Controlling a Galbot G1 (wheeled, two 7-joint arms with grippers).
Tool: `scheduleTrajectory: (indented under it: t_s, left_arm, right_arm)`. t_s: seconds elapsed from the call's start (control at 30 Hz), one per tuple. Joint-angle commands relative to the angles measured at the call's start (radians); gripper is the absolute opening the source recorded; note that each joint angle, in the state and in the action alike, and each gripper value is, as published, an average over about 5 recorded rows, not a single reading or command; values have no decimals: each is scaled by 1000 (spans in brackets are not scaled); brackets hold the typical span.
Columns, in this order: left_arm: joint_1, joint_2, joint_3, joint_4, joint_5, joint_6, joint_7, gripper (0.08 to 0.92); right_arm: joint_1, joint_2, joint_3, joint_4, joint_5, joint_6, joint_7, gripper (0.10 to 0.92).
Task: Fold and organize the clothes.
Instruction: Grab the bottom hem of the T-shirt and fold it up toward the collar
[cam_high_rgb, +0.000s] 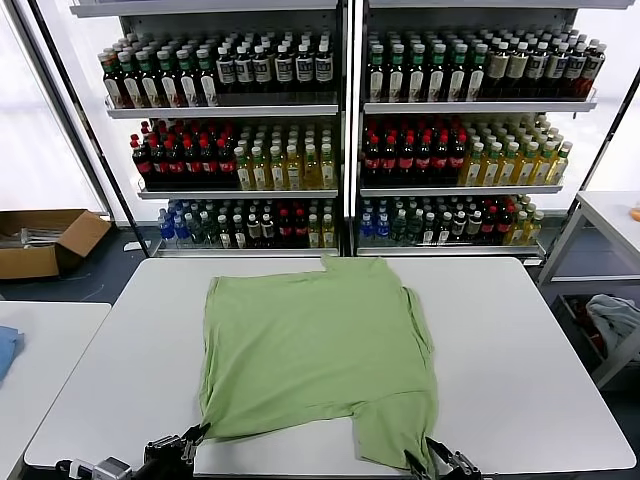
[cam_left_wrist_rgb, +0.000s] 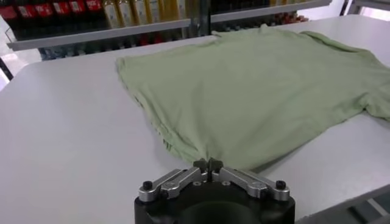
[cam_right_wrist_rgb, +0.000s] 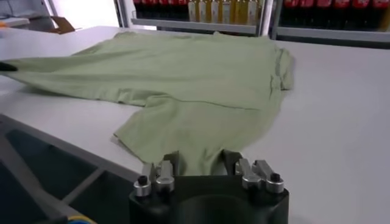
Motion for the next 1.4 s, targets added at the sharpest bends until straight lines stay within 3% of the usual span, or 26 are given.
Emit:
scheduleTrajectory:
  t_s: [0.03,0.23,0.33,0.6,0.77,1.07,1.4]
  left_arm:
    - [-5,0,3,-3,0,1,-1,92]
    - [15,2,-18,-10,-6,-1,-1,92]
    - [40,4,-42,-21,-12,-1,0,92]
    - [120,15,-124,-54,-44,-3,7,92]
    - [113,28,-154,-73,-79,11,6,92]
    - [-96,81,-115,-29,-177,40,-30,92]
    - [-314,170,-5,121,-242,43,-12,92]
  right_arm:
    - [6,9,-40,-8,-3,-11,10,314]
    - [-22,31,-16,-19,50,136,-54,148]
    - [-89,26,27,15,103,203,-107,108]
    - [-313,-11,169,95,184,314,-229,106]
    - [-242,-5,165,83,213,308,-217,106]
    - [151,20,54,-7,302,205,-102,106]
    - [524,46,-91,-204,340,162,-41,106]
